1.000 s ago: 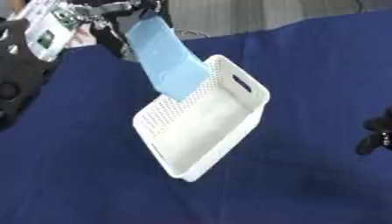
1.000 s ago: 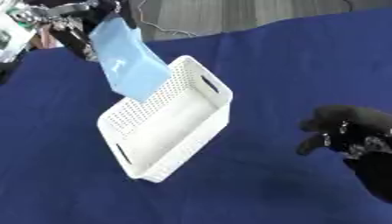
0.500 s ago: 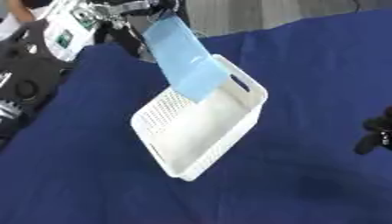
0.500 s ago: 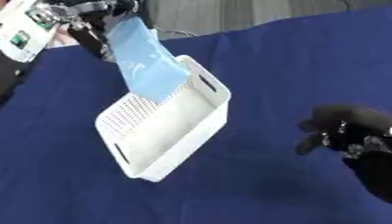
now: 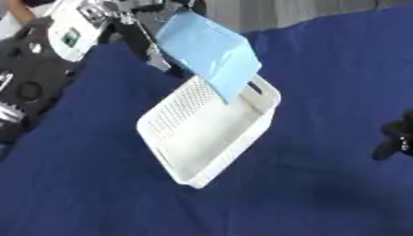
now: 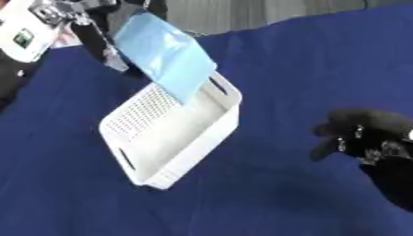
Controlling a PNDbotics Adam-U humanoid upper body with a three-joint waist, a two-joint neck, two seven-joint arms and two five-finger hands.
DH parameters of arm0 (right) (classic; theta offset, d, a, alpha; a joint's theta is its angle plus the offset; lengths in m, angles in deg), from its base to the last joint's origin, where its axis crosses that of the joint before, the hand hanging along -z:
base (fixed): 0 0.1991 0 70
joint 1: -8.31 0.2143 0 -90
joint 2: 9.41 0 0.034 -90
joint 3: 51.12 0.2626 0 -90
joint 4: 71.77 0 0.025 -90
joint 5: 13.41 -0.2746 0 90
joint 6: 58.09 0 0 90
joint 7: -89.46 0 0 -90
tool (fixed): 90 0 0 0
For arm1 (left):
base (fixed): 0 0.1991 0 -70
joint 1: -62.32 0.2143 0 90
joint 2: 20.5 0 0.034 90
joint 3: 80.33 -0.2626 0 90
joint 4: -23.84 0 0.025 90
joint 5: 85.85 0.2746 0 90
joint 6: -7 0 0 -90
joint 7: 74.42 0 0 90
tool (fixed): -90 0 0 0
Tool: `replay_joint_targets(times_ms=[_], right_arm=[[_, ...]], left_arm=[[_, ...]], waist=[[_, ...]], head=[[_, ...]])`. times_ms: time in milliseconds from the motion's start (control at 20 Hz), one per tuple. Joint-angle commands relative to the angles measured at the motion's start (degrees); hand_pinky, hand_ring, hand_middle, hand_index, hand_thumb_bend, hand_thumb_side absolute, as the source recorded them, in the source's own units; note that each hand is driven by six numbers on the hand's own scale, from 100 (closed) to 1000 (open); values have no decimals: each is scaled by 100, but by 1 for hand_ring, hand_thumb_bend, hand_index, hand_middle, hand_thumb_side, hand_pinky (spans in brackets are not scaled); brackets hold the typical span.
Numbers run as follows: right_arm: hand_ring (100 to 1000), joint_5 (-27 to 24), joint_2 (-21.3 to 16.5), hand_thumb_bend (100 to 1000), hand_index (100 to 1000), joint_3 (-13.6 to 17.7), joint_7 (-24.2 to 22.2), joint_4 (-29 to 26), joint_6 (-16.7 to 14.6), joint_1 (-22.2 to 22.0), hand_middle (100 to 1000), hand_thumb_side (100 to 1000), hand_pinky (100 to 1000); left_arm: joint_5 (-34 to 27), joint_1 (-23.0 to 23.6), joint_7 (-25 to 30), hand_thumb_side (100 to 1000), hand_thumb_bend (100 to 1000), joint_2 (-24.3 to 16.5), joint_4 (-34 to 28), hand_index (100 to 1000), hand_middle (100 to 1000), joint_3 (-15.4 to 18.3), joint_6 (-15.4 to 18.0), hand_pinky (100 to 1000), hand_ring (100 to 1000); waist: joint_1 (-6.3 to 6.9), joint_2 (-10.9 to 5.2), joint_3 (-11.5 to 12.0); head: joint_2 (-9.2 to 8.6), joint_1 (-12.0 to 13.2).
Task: Pick up objects on the table and place them in the box.
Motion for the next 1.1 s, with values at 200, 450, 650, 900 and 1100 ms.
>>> replay_joint_targets(times_ms=[200,450,650,900,1100], right_arm=[[903,-5,-37,100,975,6,-500,-77,-514,35,926,789,756],[903,13,-37,100,976,23,-500,-77,-520,11,927,789,756],[904,31,-38,100,977,55,-500,-77,-529,-4,928,790,757],[907,71,-10,100,982,95,-500,-77,-564,-30,931,790,759],[909,121,20,100,987,163,-500,-77,-631,-78,933,789,760]], left_arm=[[-102,-131,513,759,786,-124,-75,877,747,29,443,600,729],[-299,-41,-129,566,100,-292,37,791,675,333,438,502,649],[-718,434,-1199,448,100,-728,45,790,685,669,334,525,655],[-2200,1543,-1871,611,100,-1077,-331,780,654,963,-143,499,623],[-3008,2497,-1908,726,100,-1173,-1152,805,720,1612,-392,618,720]], waist=[[-14,-133,8],[-26,-134,56],[-35,-117,113],[-114,-68,227],[-212,-25,365]], head=[[46,21],[69,-1],[60,-48],[10,-30],[-14,-22]])
